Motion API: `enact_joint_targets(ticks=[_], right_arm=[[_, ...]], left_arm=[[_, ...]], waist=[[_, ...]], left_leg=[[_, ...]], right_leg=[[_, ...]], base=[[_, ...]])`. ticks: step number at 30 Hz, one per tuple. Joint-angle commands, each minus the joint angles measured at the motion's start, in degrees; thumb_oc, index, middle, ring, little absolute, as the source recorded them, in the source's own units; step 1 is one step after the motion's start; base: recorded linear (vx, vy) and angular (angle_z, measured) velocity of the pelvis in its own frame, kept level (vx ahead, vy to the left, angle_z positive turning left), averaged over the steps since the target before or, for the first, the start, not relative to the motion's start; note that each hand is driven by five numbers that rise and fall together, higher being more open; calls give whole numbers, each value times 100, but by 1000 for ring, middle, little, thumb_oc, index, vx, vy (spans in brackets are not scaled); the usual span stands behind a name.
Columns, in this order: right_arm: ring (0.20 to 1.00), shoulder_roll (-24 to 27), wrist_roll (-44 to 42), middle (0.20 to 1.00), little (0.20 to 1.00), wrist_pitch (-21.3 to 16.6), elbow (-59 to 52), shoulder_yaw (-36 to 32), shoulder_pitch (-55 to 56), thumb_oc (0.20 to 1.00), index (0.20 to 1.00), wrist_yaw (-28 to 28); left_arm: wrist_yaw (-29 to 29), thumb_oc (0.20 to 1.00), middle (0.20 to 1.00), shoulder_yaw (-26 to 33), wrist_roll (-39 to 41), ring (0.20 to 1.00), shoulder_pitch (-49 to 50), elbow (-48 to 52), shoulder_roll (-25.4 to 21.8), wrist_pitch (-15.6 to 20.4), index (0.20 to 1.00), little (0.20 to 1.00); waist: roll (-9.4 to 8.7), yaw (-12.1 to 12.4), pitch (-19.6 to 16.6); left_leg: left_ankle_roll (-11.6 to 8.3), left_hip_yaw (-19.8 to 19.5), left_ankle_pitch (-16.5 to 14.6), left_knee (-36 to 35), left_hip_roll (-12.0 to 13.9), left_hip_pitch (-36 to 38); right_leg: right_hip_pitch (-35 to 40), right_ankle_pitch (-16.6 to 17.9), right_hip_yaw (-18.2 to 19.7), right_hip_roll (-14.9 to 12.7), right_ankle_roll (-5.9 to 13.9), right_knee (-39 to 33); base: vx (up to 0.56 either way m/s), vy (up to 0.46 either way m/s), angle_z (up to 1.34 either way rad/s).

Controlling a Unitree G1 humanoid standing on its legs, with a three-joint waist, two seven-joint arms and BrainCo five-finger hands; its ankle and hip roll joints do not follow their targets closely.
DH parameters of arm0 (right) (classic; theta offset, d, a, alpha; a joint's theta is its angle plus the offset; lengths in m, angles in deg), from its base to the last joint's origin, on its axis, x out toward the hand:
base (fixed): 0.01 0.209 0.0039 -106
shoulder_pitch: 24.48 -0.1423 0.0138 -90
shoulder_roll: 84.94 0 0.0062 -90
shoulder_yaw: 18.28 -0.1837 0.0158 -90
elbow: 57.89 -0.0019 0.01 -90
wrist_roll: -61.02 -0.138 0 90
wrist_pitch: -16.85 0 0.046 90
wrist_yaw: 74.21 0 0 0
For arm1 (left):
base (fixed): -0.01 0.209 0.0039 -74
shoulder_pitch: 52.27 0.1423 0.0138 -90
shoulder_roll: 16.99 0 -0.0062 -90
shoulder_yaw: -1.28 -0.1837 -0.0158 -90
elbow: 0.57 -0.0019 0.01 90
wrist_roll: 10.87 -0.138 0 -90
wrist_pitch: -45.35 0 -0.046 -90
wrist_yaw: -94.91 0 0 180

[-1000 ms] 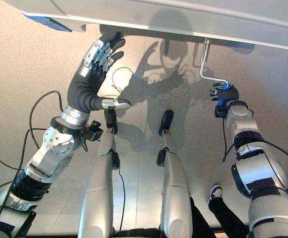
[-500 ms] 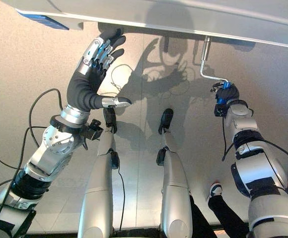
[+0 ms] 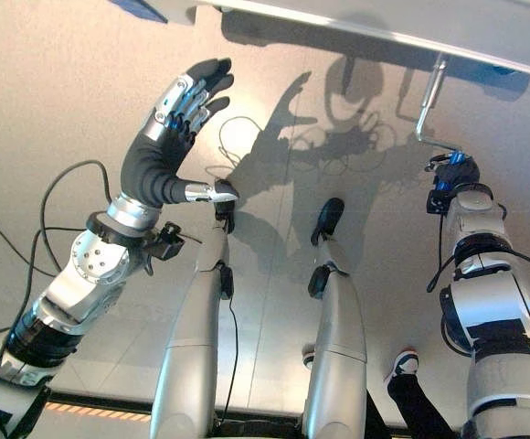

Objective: Raise the hospital bed

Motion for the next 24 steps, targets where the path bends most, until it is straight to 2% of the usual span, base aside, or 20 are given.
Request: enact_joint_targets(ticks=[1,2,3,4,5,6,7,10,11,12,13,18,19,20,22,23,24], right_arm=[[200,496,636,200,200,248,601,530,-62,200,200,-330],[200,459,711,200,200,250,603,537,-136,200,200,-344],[200,396,728,200,200,251,615,555,-121,200,200,-343],[200,406,730,200,200,249,602,545,-166,200,200,-352],[200,269,781,200,200,281,652,599,-138,200,200,-352],[200,284,781,200,200,278,637,584,-193,200,200,-358],[200,158,774,200,200,292,661,609,-195,200,200,-365],[200,-66,1136,200,200,347,694,816,-395,200,200,-428],[200,-132,1208,200,200,336,666,855,-478,200,200,-434],[200,-135,1209,200,200,337,668,859,-485,200,200,-434],[200,-397,1570,200,200,385,599,1118,-505,200,200,-403],[200,-1398,2582,200,200,306,-36,1974,-612,200,200,-373],[200,-1642,2646,200,200,234,-294,2082,-545,200,200,-402],[200,-1644,2646,200,200,236,-296,2083,-543,200,200,-403],[200,-2157,2795,200,200,70,-941,2405,-466,200,200,-299],[200,-2160,2795,200,200,71,-942,2406,-465,200,200,-300],[200,-2442,2977,200,200,-54,-1661,2735,-304,200,200,-215]], left_arm=[[25,1000,1000,77,279,1000,89,786,305,286,1000,1000],[25,1000,1000,89,285,1000,24,809,309,288,1000,1000],[15,1000,1000,65,304,1000,43,809,342,290,1000,1000],[13,1000,1000,88,301,1000,2,815,335,292,1000,1000],[10,1000,1000,29,322,1000,35,821,405,281,1000,1000],[8,1000,1000,56,314,1000,-18,832,393,282,1000,1000],[2,1000,1000,-13,358,1000,5,836,435,282,1000,1000],[-67,1000,1000,-20,344,1000,-11,846,438,272,1000,1000],[-84,1000,1000,12,340,1000,-47,854,445,278,1000,1000],[-84,1000,1000,20,339,1000,-44,856,444,277,1000,1000],[-121,1000,1000,-40,350,1000,6,830,499,286,1000,1000],[-217,1000,1000,-90,249,1000,-82,732,709,308,1000,1000],[-223,1000,1000,-88,195,1000,-92,723,753,326,1000,1000],[-223,1000,1000,-86,195,1000,-88,724,752,326,1000,1000],[-229,1000,1000,-49,144,1000,-70,728,773,390,1000,1000],[-228,1000,1000,-47,144,1000,-67,729,772,390,1000,1000],[-281,1000,1000,28,87,1000,33,765,720,407,1000,1000]], waist=[[657,-42,-79],[694,-23,-79],[724,-11,-79],[726,-10,-79],[771,38,-79],[774,39,-79],[821,55,-79],[871,138,-79],[888,158,-79],[890,152,-79],[909,205,-79],[880,220,-79],[853,183,-79],[850,181,-79],[786,138,-79],[783,136,-79],[710,93,-79]], left_leg=[[-32,32,-746,770,140,-111],[10,102,-605,795,162,-308],[-19,58,-737,859,154,-242],[14,104,-630,856,168,-378],[-6,28,-823,979,135,-327],[37,77,-675,959,148,-489],[0,20,-855,1120,141,-465],[47,-51,-899,1210,99,-602],[104,-1,-752,1219,103,-806],[105,-4,-759,1234,102,-818],[86,-75,-930,1301,79,-694],[138,-105,-967,1262,44,-602],[145,-96,-975,1254,31,-574],[145,-94,-974,1251,30,-570],[157,-113,-958,1186,14,-489],[157,-111,-957,1183,13,-486],[153,-108,-938,1126,7,-421]], right_leg=[[63,-20,93,214,469,156],[-112,93,37,197,414,162],[-76,-35,95,211,448,256],[-194,65,44,205,404,230],[-178,-123,95,217,456,402],[-315,14,32,209,402,349],[-297,-165,110,218,445,537],[-456,-203,103,223,440,695],[-614,-67,45,217,381,648],[-623,-73,44,215,381,659],[-532,-227,93,206,431,763],[-516,-270,112,240,409,812],[-489,-276,131,248,400,783],[-488,-276,133,246,400,784],[-441,-256,133,260,399,747],[-440,-256,135,259,399,747],[-386,-231,144,278,396,680]], base=[[-34,-13,9],[45,-14,9],[-38,2,6],[60,4,7],[-22,1,4],[61,-14,4],[0,0,0],[21,-2,0],[-32,-6,0],[0,0,0],[65,5,-3],[19,12,-2],[6,19,-7],[1,11,-8],[0,16,-12],[-5,26,-14],[-10,10,-12]])
